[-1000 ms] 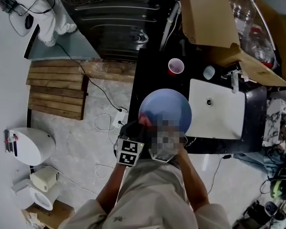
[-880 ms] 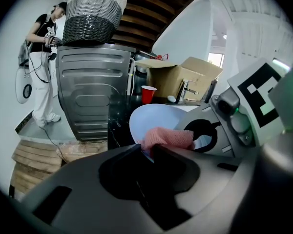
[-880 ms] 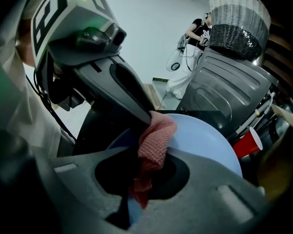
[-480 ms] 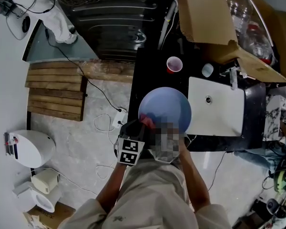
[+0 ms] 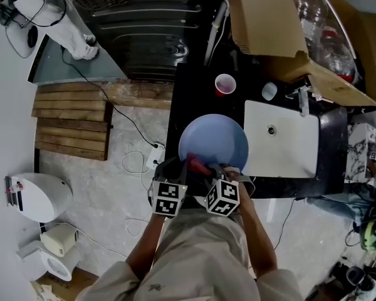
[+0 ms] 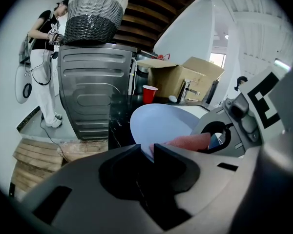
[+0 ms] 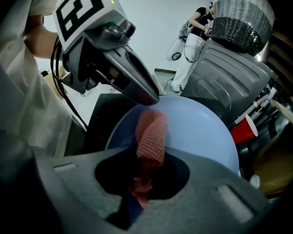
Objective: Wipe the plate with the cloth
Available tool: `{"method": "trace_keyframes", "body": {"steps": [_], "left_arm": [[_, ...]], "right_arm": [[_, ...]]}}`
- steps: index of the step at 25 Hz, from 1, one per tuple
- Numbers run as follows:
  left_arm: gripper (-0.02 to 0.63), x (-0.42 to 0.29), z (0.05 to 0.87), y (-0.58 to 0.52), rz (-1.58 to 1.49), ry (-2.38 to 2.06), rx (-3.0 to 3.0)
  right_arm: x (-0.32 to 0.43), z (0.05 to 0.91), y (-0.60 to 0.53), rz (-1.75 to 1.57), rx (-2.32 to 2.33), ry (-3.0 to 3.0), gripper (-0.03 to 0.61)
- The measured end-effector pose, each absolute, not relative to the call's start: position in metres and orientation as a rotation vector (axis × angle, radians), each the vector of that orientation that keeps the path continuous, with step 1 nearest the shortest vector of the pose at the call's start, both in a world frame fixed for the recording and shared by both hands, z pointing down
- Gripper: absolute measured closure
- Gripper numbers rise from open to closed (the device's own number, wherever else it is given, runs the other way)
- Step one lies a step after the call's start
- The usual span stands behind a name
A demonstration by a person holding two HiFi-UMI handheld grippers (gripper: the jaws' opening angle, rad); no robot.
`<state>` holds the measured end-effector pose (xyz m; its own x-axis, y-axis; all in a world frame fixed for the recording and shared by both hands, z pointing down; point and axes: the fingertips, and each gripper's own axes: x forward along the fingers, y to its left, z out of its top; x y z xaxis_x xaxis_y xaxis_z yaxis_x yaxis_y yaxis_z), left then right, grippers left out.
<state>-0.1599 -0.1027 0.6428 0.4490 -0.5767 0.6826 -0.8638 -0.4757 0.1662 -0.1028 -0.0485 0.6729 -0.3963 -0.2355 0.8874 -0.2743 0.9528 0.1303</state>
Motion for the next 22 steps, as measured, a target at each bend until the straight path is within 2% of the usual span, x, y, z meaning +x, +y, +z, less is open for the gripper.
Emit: {"method": "trace_keyframes", "body": {"steps": [22], "left_arm": [[0.532, -0.161, 0.648, -0.103, 0.802, -1.345, 2.034]], "right_arm": [[-0.030, 0.680, -0.043, -0.088, 0.216, -1.828, 0.543]]}}
